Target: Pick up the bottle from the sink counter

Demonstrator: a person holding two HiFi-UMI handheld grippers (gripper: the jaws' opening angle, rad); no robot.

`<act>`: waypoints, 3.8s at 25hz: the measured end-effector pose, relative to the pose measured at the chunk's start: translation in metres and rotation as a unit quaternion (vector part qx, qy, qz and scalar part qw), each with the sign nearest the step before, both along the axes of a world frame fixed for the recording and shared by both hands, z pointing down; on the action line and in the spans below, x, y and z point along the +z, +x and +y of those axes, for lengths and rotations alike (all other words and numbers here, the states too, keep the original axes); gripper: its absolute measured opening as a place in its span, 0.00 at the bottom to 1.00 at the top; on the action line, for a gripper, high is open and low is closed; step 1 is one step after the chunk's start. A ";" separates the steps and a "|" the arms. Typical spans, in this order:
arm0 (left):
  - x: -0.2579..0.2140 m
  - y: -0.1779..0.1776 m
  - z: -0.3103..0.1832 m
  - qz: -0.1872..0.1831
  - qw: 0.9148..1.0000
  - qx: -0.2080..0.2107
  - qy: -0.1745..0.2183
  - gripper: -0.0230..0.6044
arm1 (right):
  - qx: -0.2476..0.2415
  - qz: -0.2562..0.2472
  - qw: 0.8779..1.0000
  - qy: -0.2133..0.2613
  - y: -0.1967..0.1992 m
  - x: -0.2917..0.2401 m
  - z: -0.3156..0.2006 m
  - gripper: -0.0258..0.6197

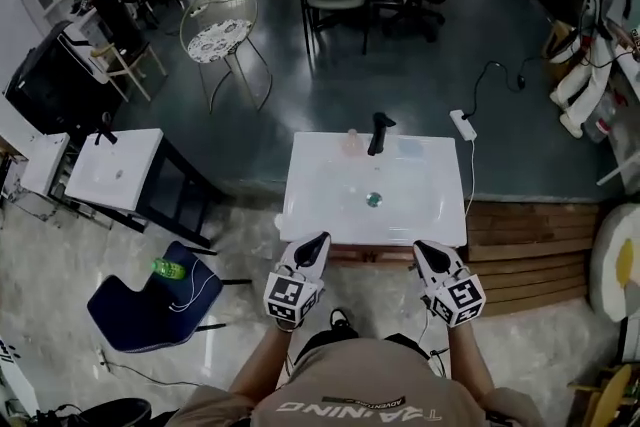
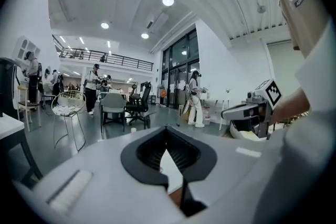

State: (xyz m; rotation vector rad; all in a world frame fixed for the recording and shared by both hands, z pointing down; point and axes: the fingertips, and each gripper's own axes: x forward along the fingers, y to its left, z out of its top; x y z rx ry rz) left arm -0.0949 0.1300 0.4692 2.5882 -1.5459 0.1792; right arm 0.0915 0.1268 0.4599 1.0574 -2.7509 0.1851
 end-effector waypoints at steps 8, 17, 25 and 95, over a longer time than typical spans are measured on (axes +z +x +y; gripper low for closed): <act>0.027 -0.049 -0.051 0.023 0.999 0.000 -0.025 0.05 | 0.039 -0.016 0.999 -0.012 -0.043 0.017 -0.026 0.05; 0.031 -0.061 -0.118 0.016 0.999 -0.014 -0.030 0.05 | 0.047 -0.031 0.998 -0.037 -0.036 0.043 -0.094 0.05; 0.021 -0.041 -0.190 -0.016 0.999 -0.026 -0.041 0.05 | 0.005 -0.059 0.998 -0.032 -0.030 0.043 -0.184 0.05; 0.160 0.013 -0.370 0.015 0.995 0.102 -0.002 0.24 | 0.023 0.013 0.986 -0.166 -0.055 0.162 -0.271 0.05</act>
